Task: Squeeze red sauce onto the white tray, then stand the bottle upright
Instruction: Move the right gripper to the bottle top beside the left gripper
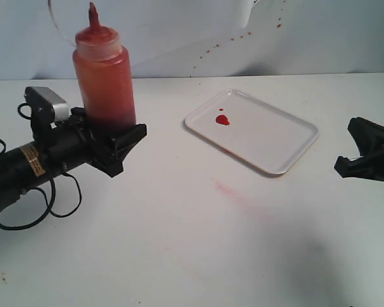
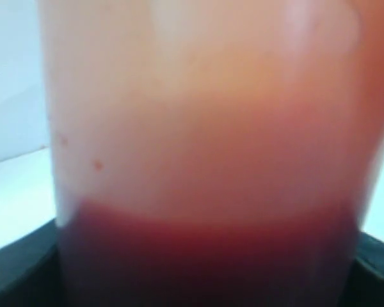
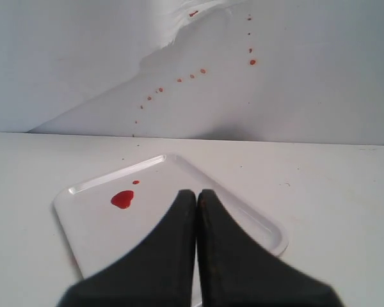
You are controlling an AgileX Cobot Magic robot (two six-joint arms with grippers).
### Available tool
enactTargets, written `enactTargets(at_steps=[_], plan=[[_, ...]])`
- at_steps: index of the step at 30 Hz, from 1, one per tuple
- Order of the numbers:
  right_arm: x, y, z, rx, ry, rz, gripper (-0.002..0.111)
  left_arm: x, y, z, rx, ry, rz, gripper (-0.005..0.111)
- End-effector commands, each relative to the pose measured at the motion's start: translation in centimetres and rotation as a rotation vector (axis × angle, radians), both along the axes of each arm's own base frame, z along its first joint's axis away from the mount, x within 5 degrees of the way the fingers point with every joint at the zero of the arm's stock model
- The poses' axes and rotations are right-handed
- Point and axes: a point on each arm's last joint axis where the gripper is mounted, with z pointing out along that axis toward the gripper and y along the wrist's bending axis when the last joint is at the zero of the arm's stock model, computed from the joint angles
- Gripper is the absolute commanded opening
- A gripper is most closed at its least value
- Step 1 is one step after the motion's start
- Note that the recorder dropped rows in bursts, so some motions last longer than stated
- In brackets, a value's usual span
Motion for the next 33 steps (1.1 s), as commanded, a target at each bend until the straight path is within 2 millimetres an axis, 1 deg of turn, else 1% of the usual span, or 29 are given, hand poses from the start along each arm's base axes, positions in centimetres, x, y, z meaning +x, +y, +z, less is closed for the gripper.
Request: enactTargets(at_steps=[1, 4, 6, 10, 13, 22, 23, 24, 26, 28, 30, 31, 33], plan=[[-0.3, 0.6, -0.1, -0.003, 0.000, 0.067, 0.000, 0.5, -1.0, 0.0, -0.045, 0.015, -0.143, 0.000], [-0.4, 0.9, -0.1, -0.013, 0.002, 0.108, 0.000, 0.7, -1.8, -0.1, -0.022, 0.026, -0.264, 0.000], [-0.4, 0.9, -0.1, -0.013, 0.002, 0.108, 0.000, 0.5, -1.9, -0.1, -0.012, 0.033, -0.303, 0.000], [-0.7, 1.4, -0.2, -0.031, 0.004, 0.173, 0.000, 0.3, -2.5, -0.1, -0.015, 0.040, -0.322, 0.000], [-0.7, 1.5, -0.2, -0.033, 0.004, 0.181, 0.000, 0.2, -2.8, -0.1, -0.018, 0.038, -0.326, 0.000], [-0.9, 1.8, -0.3, -0.043, 0.005, 0.218, 0.000, 0.2, -2.8, -0.1, -0.018, 0.038, -0.326, 0.000], [-0.9, 1.8, -0.3, -0.043, 0.005, 0.220, 0.001, 0.2, -2.8, -0.1, -0.017, 0.037, -0.326, 0.000], [-0.9, 1.8, -0.3, -0.045, 0.005, 0.225, 0.004, 0.2, -2.8, -0.1, -0.016, 0.035, -0.326, 0.000], [-0.7, 2.0, -0.1, -0.052, -0.005, 0.244, 0.013, 0.2, -2.8, -0.1, -0.016, 0.035, -0.326, 0.000], [-0.5, 2.4, 0.1, -0.033, -0.006, 0.300, 0.025, 0.2, -2.8, -0.1, -0.016, 0.035, -0.326, 0.000], [-0.4, 3.0, 0.4, -0.031, -0.007, 0.386, 0.040, 0.2, -2.8, -0.1, -0.016, 0.035, -0.326, 0.000], [-0.4, 3.5, 0.5, -0.047, -0.011, 0.464, 0.048, 0.2, -2.8, -0.1, -0.016, 0.035, -0.326, 0.000], [-0.3, 4.3, 0.8, -0.076, -0.019, 0.581, 0.058, 0.2, -2.8, -0.1, -0.016, 0.035, -0.326, 0.000]])
